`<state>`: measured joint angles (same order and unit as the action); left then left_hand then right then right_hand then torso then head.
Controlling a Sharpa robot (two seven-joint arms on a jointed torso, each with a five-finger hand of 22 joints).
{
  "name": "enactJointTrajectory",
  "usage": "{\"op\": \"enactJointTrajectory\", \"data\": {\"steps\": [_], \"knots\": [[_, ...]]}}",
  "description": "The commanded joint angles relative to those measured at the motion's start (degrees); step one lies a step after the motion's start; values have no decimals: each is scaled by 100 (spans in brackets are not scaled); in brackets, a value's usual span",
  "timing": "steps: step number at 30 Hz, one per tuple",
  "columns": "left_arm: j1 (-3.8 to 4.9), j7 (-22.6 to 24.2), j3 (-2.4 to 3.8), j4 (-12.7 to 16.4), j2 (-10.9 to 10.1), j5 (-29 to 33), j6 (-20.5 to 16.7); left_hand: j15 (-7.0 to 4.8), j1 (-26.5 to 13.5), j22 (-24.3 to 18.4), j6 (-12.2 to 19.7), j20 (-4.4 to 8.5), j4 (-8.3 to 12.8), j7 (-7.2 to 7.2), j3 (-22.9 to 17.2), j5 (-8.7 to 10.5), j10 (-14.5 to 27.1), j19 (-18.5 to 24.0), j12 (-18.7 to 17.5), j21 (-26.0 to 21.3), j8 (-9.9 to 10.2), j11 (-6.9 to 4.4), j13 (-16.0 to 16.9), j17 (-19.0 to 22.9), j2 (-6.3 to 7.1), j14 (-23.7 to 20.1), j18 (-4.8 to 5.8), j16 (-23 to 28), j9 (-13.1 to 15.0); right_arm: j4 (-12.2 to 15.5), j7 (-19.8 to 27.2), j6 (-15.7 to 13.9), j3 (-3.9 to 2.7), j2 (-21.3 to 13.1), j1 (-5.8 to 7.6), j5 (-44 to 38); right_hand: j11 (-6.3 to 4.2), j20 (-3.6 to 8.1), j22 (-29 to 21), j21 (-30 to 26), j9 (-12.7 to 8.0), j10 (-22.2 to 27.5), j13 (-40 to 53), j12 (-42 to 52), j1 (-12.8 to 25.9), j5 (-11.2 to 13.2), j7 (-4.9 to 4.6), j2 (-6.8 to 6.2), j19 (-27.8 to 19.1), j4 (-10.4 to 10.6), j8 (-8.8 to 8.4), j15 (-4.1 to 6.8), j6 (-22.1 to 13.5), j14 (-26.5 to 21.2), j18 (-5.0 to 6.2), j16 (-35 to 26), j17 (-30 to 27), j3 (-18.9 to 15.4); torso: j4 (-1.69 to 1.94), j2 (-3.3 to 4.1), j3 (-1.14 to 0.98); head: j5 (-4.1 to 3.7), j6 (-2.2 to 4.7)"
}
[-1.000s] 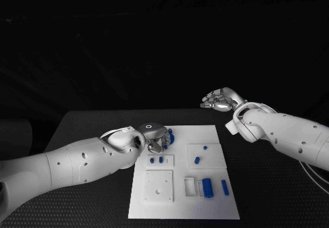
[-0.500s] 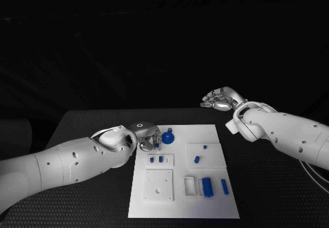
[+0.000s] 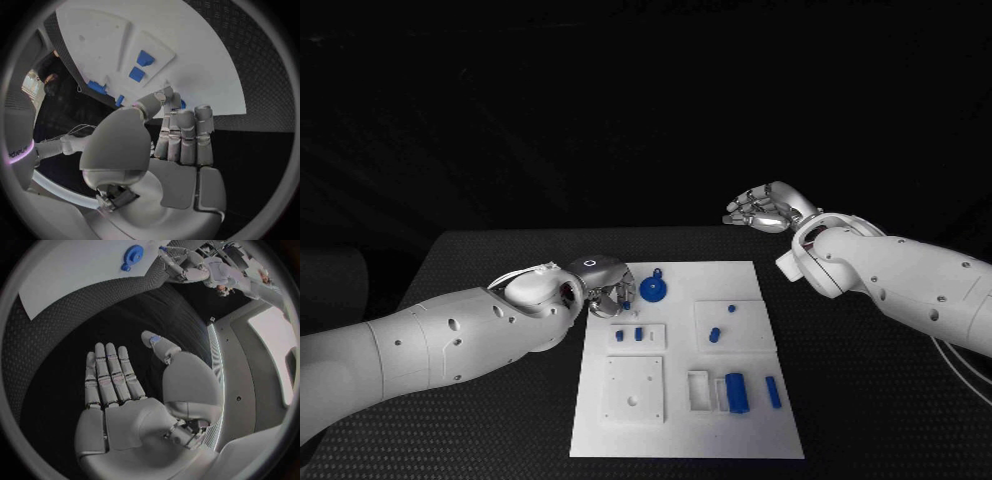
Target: Assemble the parts on the task board
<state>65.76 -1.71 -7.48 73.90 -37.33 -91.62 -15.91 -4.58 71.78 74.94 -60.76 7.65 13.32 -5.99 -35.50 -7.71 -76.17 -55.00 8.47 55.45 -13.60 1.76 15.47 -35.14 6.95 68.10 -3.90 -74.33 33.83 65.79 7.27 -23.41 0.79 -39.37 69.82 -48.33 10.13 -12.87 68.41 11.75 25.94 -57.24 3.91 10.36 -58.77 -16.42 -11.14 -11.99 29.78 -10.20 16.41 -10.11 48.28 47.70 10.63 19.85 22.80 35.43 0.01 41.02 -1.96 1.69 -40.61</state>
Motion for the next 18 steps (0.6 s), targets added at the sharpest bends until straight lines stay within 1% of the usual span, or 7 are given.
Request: {"op": "enactJointTrajectory", "data": {"steps": [1, 4, 10, 18], "knots": [[0, 11, 1, 11, 46, 60, 75, -3, -51, 39, -41, 219, -21, 14, -23, 15, 3, -16, -26, -21, -19, 2, -8, 5, 3, 41, -150, 16, 8, 6, 66, 64, -2, 9, -4, -29, 6, 7, 6, -34, -10, -50, 0, -23, 16, -21, 13, 34, 35, -4, 34, -3, 13, 38, -76, 22, -9, -42, 0, 0, -2, 9, 0], [0, 13, 1, -2, 64, 67, 80, -3, -55, 39, -40, 220, -26, 14, -23, 16, 3, -17, -27, -22, -19, 2, -9, 6, 3, 43, -149, 18, 7, 6, 67, 65, -2, 11, -4, -29, 6, 6, 7, -36, -11, -51, 0, -24, 16, -21, 13, 35, 35, -4, 34, -3, 13, 38, -76, 22, -10, -42, -1, 2, 2, 3, 0], [-1, 8, 0, -46, 95, 72, 91, -3, -64, 39, -38, 221, -34, 12, -21, 21, 3, -19, -31, -23, -17, 2, -11, 7, 8, 45, -147, 20, 4, 7, 67, 66, -2, 11, -4, -29, 6, 7, 9, -38, -12, -52, 0, -27, 15, -22, 13, 38, 36, -4, 35, -2, 13, 38, -75, 22, -11, -41, 2, 2, -3, 6, -3], [-2, 9, -3, -52, 147, 85, 137, -3, -69, 39, -35, 222, -41, 11, -23, 23, 4, -21, -35, -24, -15, 3, -12, 8, 9, 46, -146, 23, 1, 1, 69, 68, -2, 20, -7, -29, 7, 6, 11, -42, -14, -54, 0, -31, 17, -22, 13, 36, 37, -4, 36, -3, 13, 37, -75, 23, -13, -42, 0, 1, -1, 6, -13]]}}
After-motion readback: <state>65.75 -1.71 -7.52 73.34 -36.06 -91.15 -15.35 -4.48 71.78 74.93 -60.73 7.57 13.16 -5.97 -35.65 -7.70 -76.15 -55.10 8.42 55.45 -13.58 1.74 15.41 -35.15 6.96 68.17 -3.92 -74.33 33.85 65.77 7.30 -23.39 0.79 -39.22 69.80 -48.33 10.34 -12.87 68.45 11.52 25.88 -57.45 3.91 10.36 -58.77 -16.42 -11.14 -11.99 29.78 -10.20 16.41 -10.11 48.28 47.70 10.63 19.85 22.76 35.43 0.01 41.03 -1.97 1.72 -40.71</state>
